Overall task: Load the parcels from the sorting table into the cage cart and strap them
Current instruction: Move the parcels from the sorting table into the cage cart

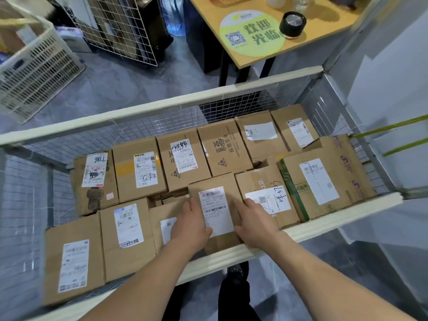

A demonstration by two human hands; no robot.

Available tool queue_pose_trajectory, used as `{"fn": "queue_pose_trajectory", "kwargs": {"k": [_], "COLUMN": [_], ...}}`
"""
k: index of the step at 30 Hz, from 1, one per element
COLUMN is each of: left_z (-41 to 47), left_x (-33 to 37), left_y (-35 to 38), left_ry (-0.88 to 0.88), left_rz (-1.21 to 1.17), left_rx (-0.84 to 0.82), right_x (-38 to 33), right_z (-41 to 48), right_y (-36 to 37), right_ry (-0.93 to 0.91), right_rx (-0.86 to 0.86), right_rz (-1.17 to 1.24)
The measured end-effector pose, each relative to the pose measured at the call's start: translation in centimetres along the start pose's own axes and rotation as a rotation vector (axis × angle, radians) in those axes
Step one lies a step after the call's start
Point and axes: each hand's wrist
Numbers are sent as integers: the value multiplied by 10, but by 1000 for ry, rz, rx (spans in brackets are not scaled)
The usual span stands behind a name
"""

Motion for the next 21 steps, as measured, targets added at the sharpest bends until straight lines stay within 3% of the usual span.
{"fn": "queue_pose_trajectory", "kwargs": {"k": [9, 14, 21], "left_z": [-13, -31, -67], "left_x": [35, 71, 141], "left_y": [-82, -147, -218], "left_ry": [255, 507, 781], "left_rz": [156, 190, 233], "left_rx": [112, 273, 364], "right_x": [-31, -44, -36], "right_z": [-49, -102, -181], "right_y": [-84, -144, -206], "right_ry": [9, -4, 162], "right_rx": [221, 521, 851], "right_rz": [99, 212, 255]}}
Point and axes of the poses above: each hand's wrist, its own z-axis towards the middle knuckle, its own y-axis out of the palm, x = y × z, and after that the axes turned 11 degrees about y, right-handed
